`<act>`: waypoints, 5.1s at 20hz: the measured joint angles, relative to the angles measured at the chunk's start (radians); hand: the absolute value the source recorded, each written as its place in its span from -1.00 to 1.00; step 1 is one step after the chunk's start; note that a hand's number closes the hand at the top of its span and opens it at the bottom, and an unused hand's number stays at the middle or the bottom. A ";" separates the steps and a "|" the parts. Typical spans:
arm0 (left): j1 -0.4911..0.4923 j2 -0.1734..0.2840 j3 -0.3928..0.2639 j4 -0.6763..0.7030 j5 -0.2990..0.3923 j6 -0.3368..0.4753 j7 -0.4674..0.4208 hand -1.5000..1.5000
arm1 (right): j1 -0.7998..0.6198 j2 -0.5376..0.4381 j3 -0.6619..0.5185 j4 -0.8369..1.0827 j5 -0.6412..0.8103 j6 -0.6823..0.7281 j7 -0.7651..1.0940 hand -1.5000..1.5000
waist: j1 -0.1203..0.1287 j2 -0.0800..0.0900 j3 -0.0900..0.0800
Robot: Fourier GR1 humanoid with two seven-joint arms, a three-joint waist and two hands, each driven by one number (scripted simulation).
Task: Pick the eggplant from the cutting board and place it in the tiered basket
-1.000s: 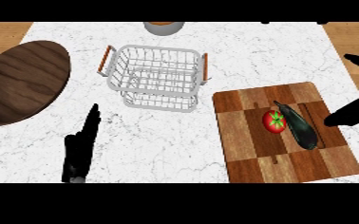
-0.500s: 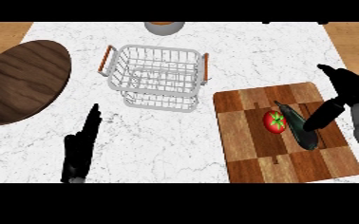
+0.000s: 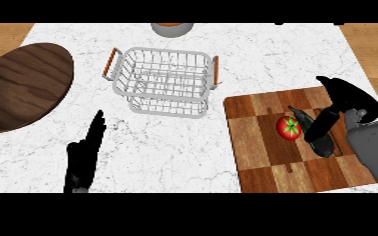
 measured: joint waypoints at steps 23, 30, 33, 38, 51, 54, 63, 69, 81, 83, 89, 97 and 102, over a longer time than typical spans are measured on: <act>-0.013 -0.050 0.027 0.026 -0.050 -0.020 -0.021 0.00 | -0.059 0.088 -0.010 0.230 0.044 0.134 -0.006 -1.00 | -0.001 -0.001 0.001; 0.008 -0.048 0.043 0.008 -0.049 -0.044 -0.019 0.00 | -0.042 0.113 -0.041 0.291 0.059 0.155 -0.016 -1.00 | -0.003 -0.001 0.001; 0.009 -0.050 0.056 0.010 -0.050 -0.053 -0.026 0.00 | -0.032 0.125 -0.055 0.316 0.077 0.163 -0.030 -1.00 | -0.003 -0.001 0.001; 0.012 -0.052 0.069 -0.005 -0.059 -0.066 0.004 0.00 | 0.000 0.138 -0.079 0.297 0.106 0.172 -0.042 1.00 | -0.003 -0.002 -0.002; -0.003 -0.076 0.097 0.012 -0.089 -0.083 0.000 0.00 | -0.002 0.144 -0.058 0.348 0.298 0.117 -0.195 1.00 | -0.004 -0.010 -0.014; 0.009 -0.080 0.093 0.004 -0.092 -0.085 -0.003 0.00 | 0.018 0.159 -0.012 0.299 0.354 0.068 -0.224 1.00 | -0.009 -0.011 -0.015; 0.021 -0.081 0.099 -0.003 -0.095 -0.080 0.006 0.00 | 0.104 0.324 0.220 -0.087 0.457 -0.096 -0.337 1.00 | -0.020 -0.011 -0.002; 0.039 -0.089 0.103 -0.009 -0.101 -0.064 0.001 0.00 | 0.175 0.383 0.170 -0.435 0.401 -0.147 -0.254 1.00 | -0.038 -0.014 0.000; 0.011 -0.089 0.113 0.007 -0.099 -0.092 -0.004 0.00 | -0.016 0.387 0.054 -0.913 0.372 0.015 -0.020 1.00 | -0.017 -0.007 0.000; 0.010 -0.087 0.115 0.001 -0.100 -0.097 0.004 0.00 | -0.102 0.401 0.021 -0.907 0.363 0.047 0.005 1.00 | -0.012 -0.005 -0.001; 0.020 -0.097 0.105 -0.007 -0.117 -0.095 0.008 0.00 | -0.316 0.483 -0.010 -0.801 0.373 0.064 0.053 1.00 | -0.003 -0.004 -0.001; 0.009 -0.093 0.119 0.001 -0.112 -0.117 0.003 0.00 | -0.501 0.558 -0.087 -0.538 0.413 0.056 0.024 1.00 | 0.002 -0.001 -0.001; -0.007 -0.104 0.122 0.016 -0.123 -0.112 -0.001 0.00 | -0.555 0.585 -0.094 -0.338 0.442 0.002 -0.044 1.00 | 0.005 0.000 0.000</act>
